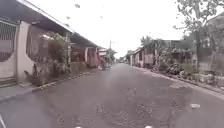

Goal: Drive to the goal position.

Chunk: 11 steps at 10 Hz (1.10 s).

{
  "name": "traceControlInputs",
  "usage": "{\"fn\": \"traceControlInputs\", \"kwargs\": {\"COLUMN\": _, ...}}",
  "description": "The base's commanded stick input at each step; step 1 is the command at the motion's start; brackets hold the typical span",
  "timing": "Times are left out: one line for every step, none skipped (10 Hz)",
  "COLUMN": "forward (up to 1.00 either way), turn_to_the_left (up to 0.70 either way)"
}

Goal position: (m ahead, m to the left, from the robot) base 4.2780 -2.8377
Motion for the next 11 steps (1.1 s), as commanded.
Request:
{"fn": "traceControlInputs", "kwargs": {"forward": 1.00, "turn_to_the_left": -0.10}}
{"fn": "traceControlInputs", "kwargs": {"forward": 1.00, "turn_to_the_left": -0.30}}
{"fn": "traceControlInputs", "kwargs": {"forward": 1.00, "turn_to_the_left": -0.38}}
{"fn": "traceControlInputs", "kwargs": {"forward": 1.00, "turn_to_the_left": -0.29}}
{"fn": "traceControlInputs", "kwargs": {"forward": 1.00, "turn_to_the_left": 0.00}}
{"fn": "traceControlInputs", "kwargs": {"forward": 1.00, "turn_to_the_left": 0.00}}
{"fn": "traceControlInputs", "kwargs": {"forward": 1.00, "turn_to_the_left": 0.00}}
{"fn": "traceControlInputs", "kwargs": {"forward": 1.00, "turn_to_the_left": 0.00}}
{"fn": "traceControlInputs", "kwargs": {"forward": 1.00, "turn_to_the_left": 0.00}}
{"fn": "traceControlInputs", "kwargs": {"forward": 1.00, "turn_to_the_left": 0.00}}
{"fn": "traceControlInputs", "kwargs": {"forward": 1.00, "turn_to_the_left": 0.00}}
